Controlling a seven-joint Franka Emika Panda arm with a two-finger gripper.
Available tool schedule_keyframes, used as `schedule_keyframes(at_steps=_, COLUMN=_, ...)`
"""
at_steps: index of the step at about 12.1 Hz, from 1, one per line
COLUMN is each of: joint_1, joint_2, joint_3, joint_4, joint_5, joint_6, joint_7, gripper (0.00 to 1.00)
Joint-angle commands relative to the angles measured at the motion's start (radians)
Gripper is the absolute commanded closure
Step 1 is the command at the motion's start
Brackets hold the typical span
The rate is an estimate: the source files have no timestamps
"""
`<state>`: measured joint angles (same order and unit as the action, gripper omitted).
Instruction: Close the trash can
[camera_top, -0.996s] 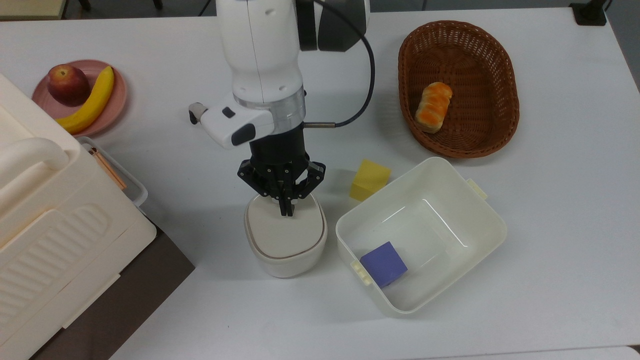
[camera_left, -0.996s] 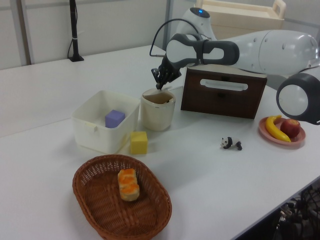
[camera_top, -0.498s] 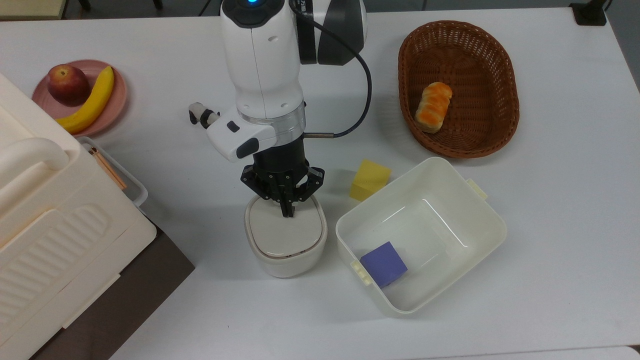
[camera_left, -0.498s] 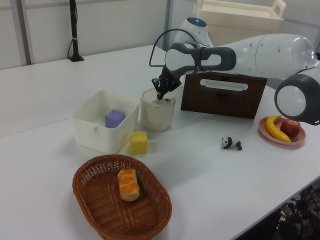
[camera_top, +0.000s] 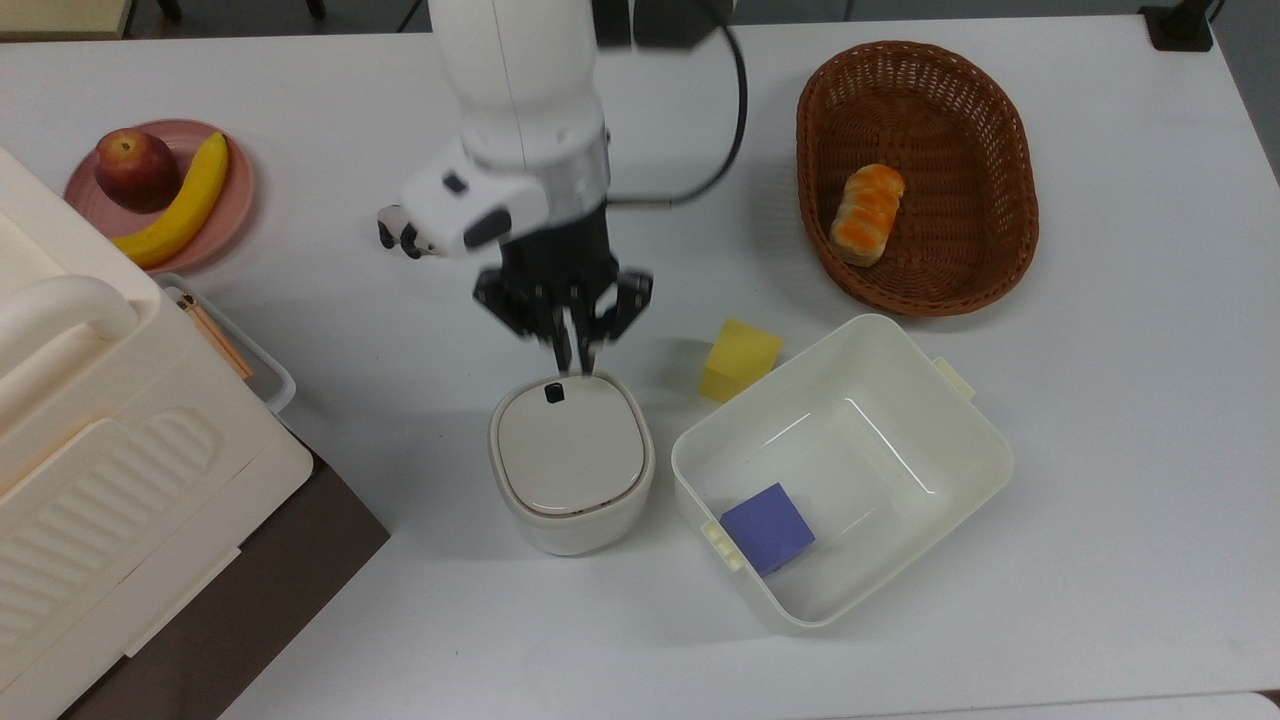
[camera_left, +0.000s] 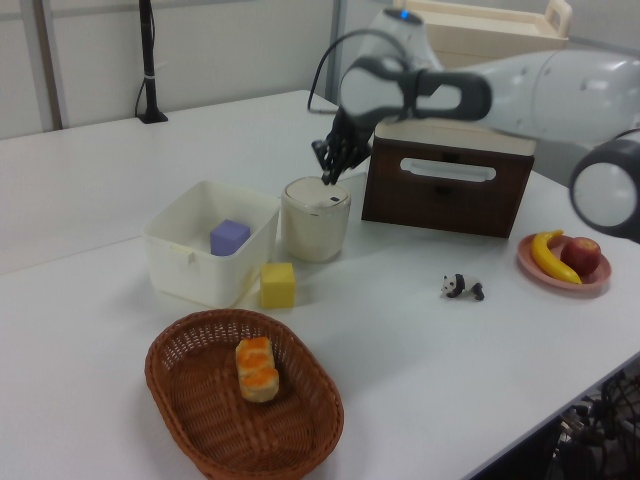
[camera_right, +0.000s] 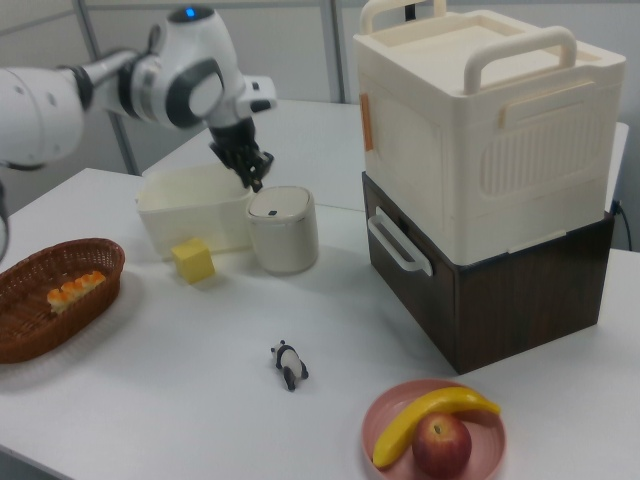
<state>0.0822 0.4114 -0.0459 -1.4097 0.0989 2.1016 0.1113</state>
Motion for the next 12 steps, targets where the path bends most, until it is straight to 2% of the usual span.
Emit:
schedule_keyframes(at_steps=1, joint_1=0.002, joint_2=-0.134, joint_3=-0.009, joint_4=-0.054, joint_5=-0.008, joint_6=-0.225, joint_7=-0.021, gripper=0.02)
schedule_keyframes(at_steps=5, joint_1=-0.053, joint_2=-0.247, joint_3=-0.012, joint_4=-0.057, joint_5=-0.013, joint_6=-0.449, joint_7=-0.085, gripper=0.00)
schedule_keyframes(at_steps=9, joint_1=-0.081, joint_2=-0.260, joint_3=-0.012, joint_4=-0.064, joint_5=-0.019, joint_6=-0.480, joint_7=-0.085, gripper=0.00)
schedule_keyframes(at_steps=12, joint_1=-0.070, joint_2=-0.261, joint_3=-0.008, joint_4=-0.074, joint_5=-0.088, joint_6=-0.492, joint_7=-0.079, gripper=0.00)
